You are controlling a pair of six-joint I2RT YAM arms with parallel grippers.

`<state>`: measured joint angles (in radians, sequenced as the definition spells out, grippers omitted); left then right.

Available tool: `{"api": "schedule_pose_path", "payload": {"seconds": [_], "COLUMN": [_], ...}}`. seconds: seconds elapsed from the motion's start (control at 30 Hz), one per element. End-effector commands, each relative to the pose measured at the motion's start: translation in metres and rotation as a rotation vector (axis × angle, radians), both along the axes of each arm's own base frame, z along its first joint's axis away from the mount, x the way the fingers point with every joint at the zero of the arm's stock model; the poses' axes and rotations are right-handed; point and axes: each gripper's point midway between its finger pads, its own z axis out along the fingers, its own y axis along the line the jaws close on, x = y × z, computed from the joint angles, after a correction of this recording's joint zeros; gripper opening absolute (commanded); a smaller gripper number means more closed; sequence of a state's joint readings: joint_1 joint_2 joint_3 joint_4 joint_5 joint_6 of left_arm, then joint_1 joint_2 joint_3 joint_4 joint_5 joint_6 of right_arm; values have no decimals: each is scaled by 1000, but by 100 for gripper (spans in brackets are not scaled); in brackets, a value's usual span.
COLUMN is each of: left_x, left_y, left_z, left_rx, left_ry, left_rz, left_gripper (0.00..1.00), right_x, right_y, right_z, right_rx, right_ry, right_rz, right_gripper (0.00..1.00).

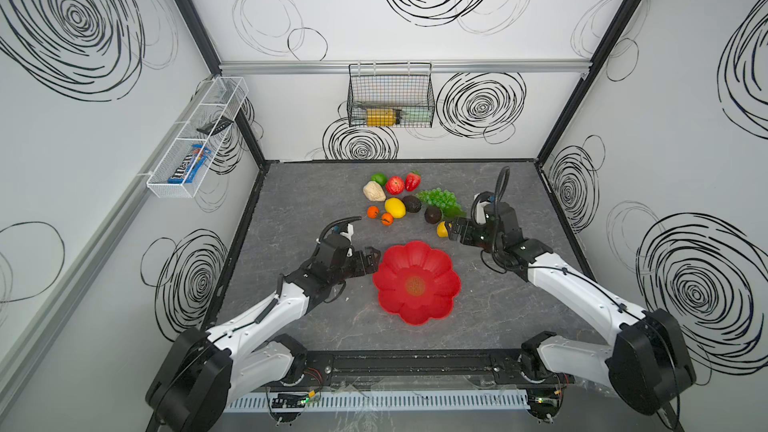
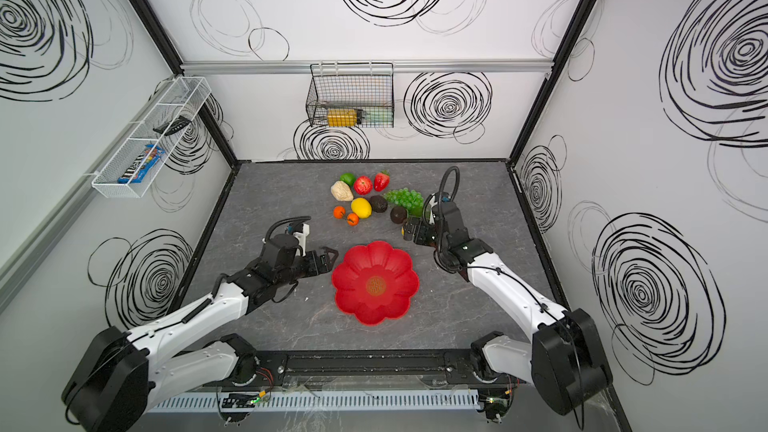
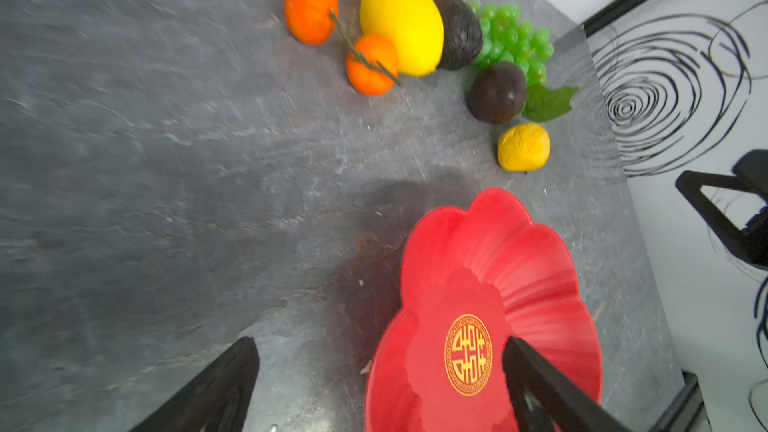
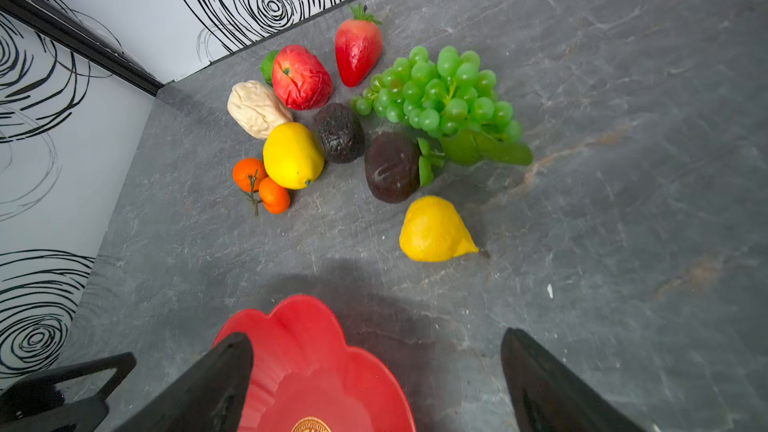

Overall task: Place and organize the fake fruits in the fruit bowl
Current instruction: 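Grasp the dark mangosteen with the right gripper while the left gripper draws back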

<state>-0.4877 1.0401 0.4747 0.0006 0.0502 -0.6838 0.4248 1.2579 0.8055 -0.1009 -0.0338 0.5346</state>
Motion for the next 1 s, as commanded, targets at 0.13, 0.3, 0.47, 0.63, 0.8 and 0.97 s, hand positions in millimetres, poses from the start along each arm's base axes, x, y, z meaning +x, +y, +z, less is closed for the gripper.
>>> {"api": "schedule_pose_path", "payload": {"seconds": [0.13,0.3,0.47,0.63,0.8,0.97], "left_x": [-3,-12,-20,-26,-25,-25], "left_y": [38,37,9,-8,-7,-5], "left_z": [2,-1,15,21,22,22], "left_rx": [49,33,-31,-37,-27,-23], "left_ry": [-148,-234,-349,-391,-404,-406], "left_rz": [116,68,-110,-175,-164,-156], "left_gripper": [96,96,96,96,96,96], "right_x": [35,57,73,84,97,100], "right_y": [6,15,32,51,49,44], "right_z": [-24,-42,-58,-68,-83,-95], "right_rx": [-92,-146,-191,-257,-318,-351], "right_ry": [86,153,211,223,274,299], "right_rz": [62,100,121,128,83,55], "right_gripper": [100,99,95,93,92,92]}}
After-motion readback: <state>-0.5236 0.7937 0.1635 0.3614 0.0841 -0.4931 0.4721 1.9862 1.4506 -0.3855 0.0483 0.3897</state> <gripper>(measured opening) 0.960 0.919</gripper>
